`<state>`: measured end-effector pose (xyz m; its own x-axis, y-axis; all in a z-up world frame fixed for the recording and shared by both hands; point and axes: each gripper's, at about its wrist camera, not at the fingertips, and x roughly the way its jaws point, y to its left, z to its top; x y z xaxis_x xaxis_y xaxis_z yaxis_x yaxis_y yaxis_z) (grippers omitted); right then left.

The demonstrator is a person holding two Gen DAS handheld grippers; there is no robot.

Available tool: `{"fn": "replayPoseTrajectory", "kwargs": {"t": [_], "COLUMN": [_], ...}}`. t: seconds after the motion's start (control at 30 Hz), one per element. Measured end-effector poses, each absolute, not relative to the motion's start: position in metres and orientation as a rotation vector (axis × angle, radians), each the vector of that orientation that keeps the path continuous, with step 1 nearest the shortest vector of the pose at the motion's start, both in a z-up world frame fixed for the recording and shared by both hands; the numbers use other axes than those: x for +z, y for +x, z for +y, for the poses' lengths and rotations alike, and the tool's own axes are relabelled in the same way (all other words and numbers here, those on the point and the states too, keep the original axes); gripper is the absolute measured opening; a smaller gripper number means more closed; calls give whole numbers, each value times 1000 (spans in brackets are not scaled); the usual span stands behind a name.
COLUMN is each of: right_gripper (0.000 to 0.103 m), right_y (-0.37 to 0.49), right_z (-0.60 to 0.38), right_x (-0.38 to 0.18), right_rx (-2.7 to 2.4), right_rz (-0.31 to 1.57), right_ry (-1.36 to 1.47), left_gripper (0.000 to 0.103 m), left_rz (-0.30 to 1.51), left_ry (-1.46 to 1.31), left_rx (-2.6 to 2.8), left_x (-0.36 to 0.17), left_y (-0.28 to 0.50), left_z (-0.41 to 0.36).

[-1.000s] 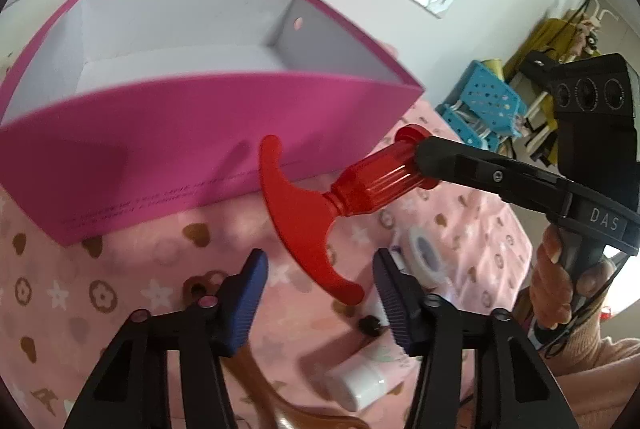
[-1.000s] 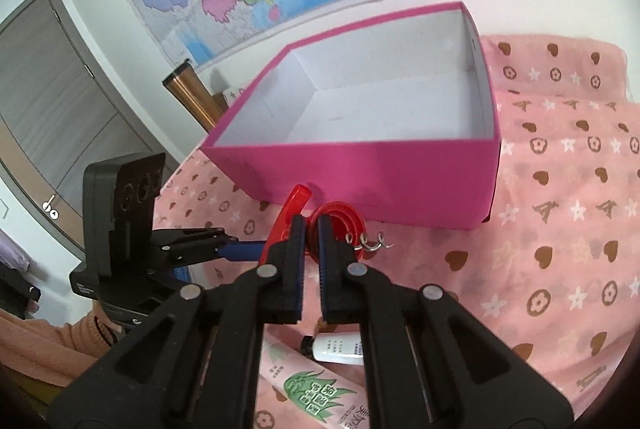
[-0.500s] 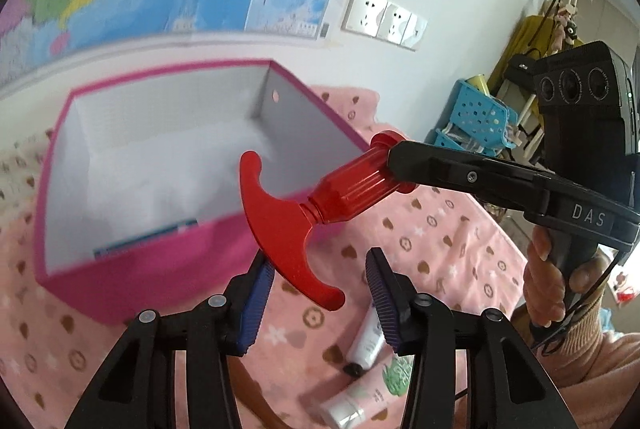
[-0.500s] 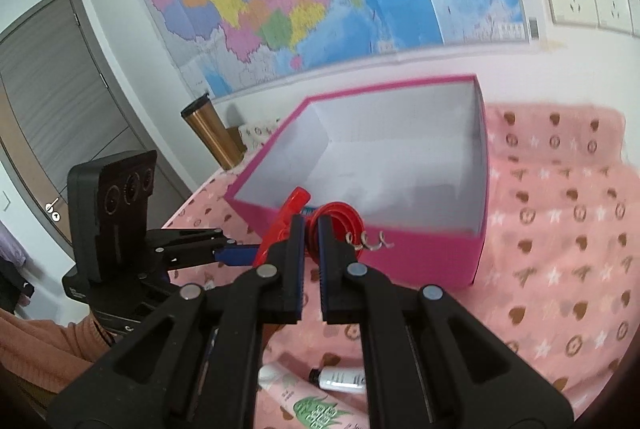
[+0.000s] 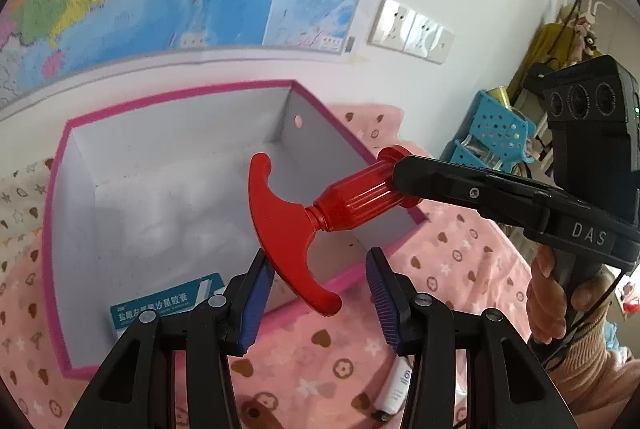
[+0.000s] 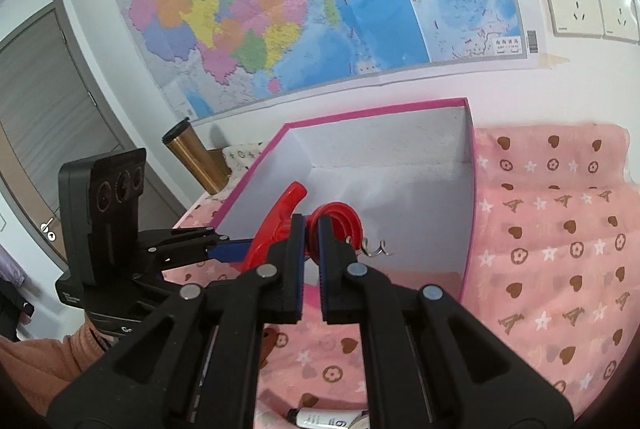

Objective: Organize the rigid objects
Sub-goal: 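Lift the red corkscrew into the magenta box and open the right gripper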

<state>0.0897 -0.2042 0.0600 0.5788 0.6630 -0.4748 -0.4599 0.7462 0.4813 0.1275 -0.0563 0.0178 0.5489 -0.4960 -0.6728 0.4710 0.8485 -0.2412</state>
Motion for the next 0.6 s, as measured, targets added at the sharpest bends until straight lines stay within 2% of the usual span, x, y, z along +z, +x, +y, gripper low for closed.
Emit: {"fn": "replayPoseTrajectory", "kwargs": {"t": [0.6], "right_gripper": [8], "right_y": [126], "right_z": [-198], "right_x": [24], "right_rx": [612], "right_rz": [797], "right_ry": [289], "left_gripper": [48], "left_rz": [904], "left_ry": [-21], "left_rx": [-510], "left_x": [-13], "left_y": [167], "left_z": [-60]}}
